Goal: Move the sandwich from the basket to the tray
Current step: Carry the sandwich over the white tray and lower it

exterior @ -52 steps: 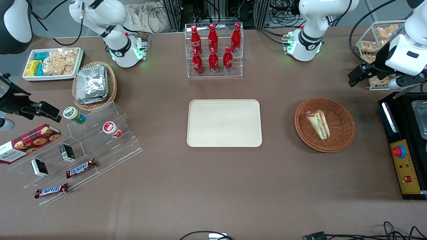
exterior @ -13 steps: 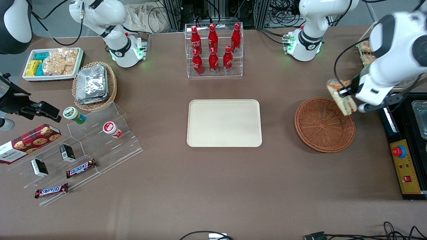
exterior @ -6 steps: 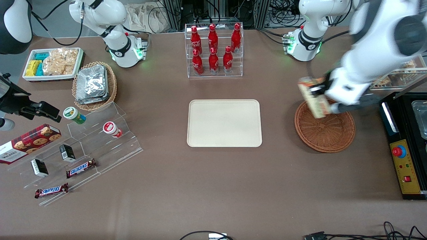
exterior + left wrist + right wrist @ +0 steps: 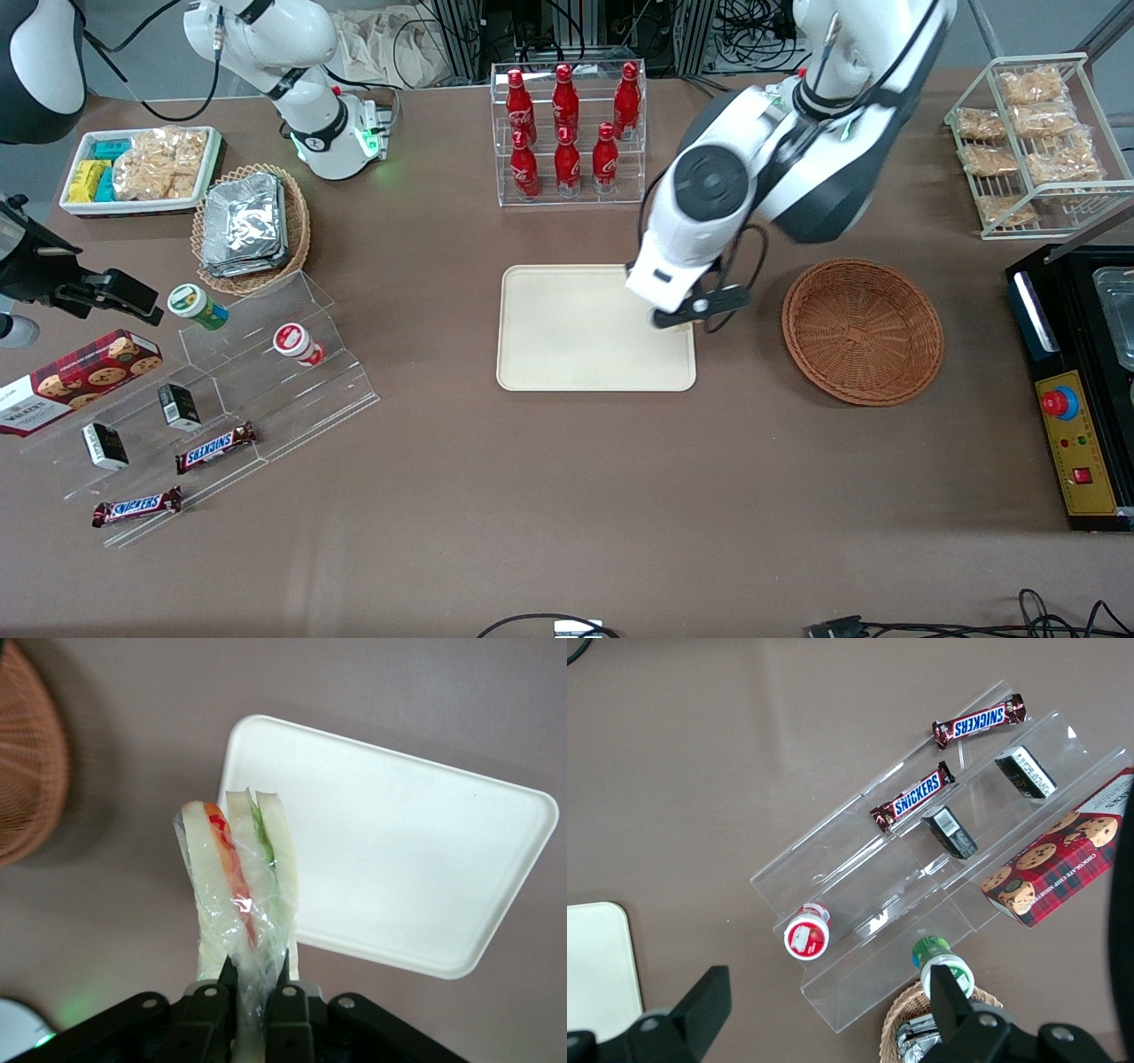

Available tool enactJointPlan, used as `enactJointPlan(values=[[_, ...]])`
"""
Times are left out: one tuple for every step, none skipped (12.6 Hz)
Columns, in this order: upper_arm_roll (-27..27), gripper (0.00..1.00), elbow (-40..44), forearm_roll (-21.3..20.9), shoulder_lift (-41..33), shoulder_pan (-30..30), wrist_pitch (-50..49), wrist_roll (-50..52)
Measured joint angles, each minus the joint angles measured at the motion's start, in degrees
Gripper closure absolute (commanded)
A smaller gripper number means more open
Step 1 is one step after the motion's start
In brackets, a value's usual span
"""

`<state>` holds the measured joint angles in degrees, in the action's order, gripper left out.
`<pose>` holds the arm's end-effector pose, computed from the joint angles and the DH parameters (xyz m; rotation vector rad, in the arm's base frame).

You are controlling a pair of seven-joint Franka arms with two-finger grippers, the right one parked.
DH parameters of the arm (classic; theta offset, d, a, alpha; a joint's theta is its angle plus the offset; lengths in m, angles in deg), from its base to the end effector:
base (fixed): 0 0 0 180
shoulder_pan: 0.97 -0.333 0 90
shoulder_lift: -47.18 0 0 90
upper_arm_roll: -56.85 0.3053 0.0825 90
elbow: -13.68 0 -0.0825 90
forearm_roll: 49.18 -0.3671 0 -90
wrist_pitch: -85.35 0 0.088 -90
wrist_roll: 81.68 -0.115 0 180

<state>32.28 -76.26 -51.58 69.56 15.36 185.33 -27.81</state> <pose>0.4925 -0.3814 0.4083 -3.0536 -0.3521 0.3250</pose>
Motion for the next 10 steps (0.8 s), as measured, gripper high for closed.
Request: enactJointPlan(values=[[0.01,1.0,-2.1,-1.77,1.62,0.53,3.19,0.01],[0.01,1.0,-4.35,-3.69,2.95,0.9,6.2,0.01],[0.02,1.0,-6.79,-5.86,4.13,1.18,9.39,0.01],[0.01,1.0,-9.08,-8.18,5.03,1.38,12.35,-0.01],[0.01,1.0,-11.34,-10.64,5.66,1.5,15.14,-0.02],[0.02,1.0,-13.26,-12.58,5.99,1.54,17.48,-0.02],[0.01,1.0,-14.87,-13.91,6.01,1.55,19.45,-0.04],[0.0,1.0,-16.11,-14.87,5.98,1.57,21.36,-0.09],[-0.01,1.0,-17.43,-15.91,5.94,1.59,23.65,-0.11],[-0.02,1.0,-18.88,-16.74,5.9,1.6,26.18,-0.12]])
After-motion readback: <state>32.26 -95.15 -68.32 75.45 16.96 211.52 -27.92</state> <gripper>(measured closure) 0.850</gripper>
